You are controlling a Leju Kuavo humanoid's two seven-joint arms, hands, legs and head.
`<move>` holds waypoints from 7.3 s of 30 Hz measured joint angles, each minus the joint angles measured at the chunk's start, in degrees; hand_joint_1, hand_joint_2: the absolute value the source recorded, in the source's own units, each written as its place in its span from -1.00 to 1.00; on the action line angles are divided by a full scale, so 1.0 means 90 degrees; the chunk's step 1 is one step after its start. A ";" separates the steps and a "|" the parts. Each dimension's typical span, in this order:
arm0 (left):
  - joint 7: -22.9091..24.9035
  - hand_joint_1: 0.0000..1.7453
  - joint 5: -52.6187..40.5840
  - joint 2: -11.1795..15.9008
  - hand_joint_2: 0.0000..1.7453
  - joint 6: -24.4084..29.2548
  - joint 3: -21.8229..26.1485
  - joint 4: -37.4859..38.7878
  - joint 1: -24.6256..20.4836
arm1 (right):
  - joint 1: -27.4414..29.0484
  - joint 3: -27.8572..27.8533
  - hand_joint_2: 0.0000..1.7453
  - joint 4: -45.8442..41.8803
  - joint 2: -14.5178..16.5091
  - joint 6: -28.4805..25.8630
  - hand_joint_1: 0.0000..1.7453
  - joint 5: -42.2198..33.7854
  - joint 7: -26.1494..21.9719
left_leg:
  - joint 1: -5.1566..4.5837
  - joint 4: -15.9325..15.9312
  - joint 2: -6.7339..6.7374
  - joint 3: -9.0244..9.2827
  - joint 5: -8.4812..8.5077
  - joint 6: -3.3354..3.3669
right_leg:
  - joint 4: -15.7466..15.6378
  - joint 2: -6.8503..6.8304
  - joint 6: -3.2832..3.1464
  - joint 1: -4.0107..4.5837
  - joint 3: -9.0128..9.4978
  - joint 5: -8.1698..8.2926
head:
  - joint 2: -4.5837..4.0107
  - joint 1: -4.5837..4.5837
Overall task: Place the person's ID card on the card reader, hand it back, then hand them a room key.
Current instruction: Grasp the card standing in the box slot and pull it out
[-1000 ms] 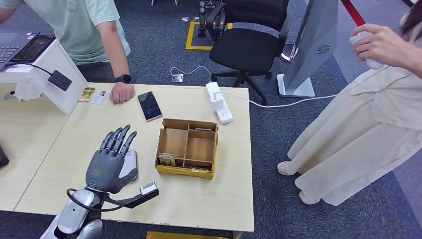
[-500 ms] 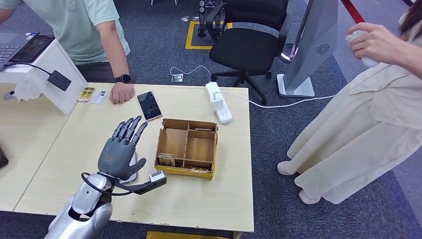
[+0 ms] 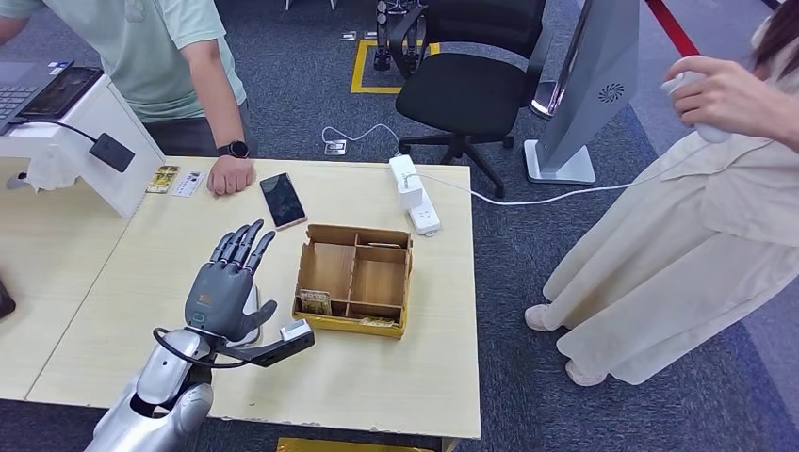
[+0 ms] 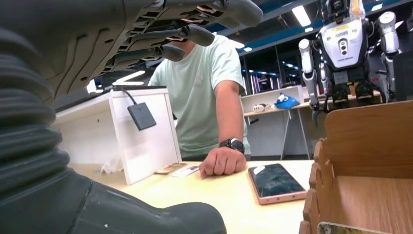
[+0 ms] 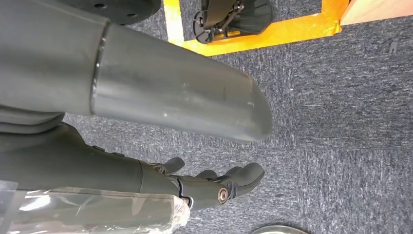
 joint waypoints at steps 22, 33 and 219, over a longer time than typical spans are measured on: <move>0.0134 -1.00 -0.1012 0.0405 1.00 0.0051 -0.0002 -0.0059 0.0224 | 0.0037 0.0050 -1.00 0.0000 0.0000 0.0005 -1.00 0.0028 0.0047 | 0.0001 0.0000 0.0000 0.0000 0.0000 0.0000 | 0.0000 0.0000 0.0000 0.0000 0.0000 0.0000 | 0.0001 0.0000; 0.0080 -1.00 -0.0500 0.0478 1.00 -0.0011 -0.0002 -0.0061 0.0216 | 0.0040 0.0066 -1.00 0.0000 0.0000 0.0003 -1.00 -0.0018 0.0054 | 0.0000 0.0000 0.0000 0.0000 0.0000 0.0000 | 0.0000 0.0000 0.0000 0.0000 0.0000 0.0000 | 0.0000 0.0001; 0.0024 -1.00 0.0931 0.0445 1.00 -0.0786 -0.0571 0.0162 0.0056 | -0.0118 0.0849 -1.00 0.0002 0.0034 -0.0013 -1.00 -0.0013 0.0372 | 0.0001 -0.0001 -0.0001 -0.0004 0.0000 -0.0001 | 0.0001 0.0000 -0.0001 0.0001 -0.0004 -0.0002 | 0.0001 0.0001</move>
